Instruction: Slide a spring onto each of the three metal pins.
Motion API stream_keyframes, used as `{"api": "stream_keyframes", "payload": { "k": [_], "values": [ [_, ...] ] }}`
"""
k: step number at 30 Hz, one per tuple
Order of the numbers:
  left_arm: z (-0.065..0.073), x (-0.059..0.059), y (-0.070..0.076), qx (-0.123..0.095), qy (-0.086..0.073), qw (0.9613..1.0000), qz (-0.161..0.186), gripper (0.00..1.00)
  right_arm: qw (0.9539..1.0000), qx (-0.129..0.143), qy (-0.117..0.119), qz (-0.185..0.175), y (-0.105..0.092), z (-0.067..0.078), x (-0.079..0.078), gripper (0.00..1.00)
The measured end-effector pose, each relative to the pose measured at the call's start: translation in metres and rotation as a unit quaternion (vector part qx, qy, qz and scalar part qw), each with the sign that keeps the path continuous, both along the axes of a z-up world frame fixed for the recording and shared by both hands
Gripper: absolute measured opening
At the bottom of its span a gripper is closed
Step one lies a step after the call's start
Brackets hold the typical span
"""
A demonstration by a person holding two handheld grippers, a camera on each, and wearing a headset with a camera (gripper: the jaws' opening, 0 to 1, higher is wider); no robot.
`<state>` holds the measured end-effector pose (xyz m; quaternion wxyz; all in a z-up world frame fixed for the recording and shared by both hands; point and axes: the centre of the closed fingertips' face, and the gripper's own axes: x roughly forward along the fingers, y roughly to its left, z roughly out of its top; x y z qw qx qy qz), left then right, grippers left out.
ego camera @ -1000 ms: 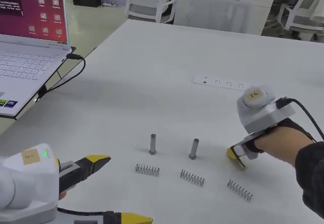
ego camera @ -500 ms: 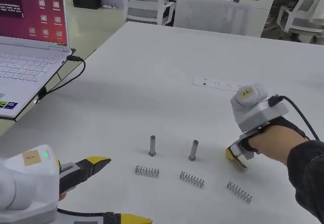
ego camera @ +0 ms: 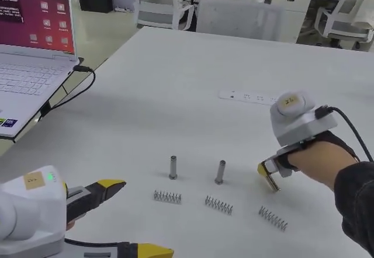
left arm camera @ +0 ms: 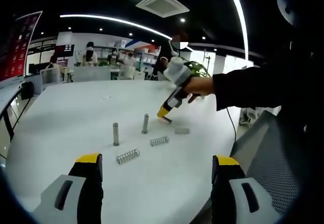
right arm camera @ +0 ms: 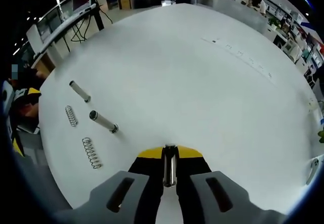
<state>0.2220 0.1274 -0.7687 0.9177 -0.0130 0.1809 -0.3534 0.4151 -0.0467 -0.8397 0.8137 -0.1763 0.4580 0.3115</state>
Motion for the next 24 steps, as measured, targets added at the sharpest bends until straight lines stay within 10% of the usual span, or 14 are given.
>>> {"api": "stream_keyframes", "payload": {
  "k": [24],
  "values": [
    [0.008,-0.002,-0.005,0.004,-0.013,0.9999,-0.011,0.85,0.9994,0.017,-0.03,-0.005,-0.001,0.03,-0.029,0.05]
  ]
}}
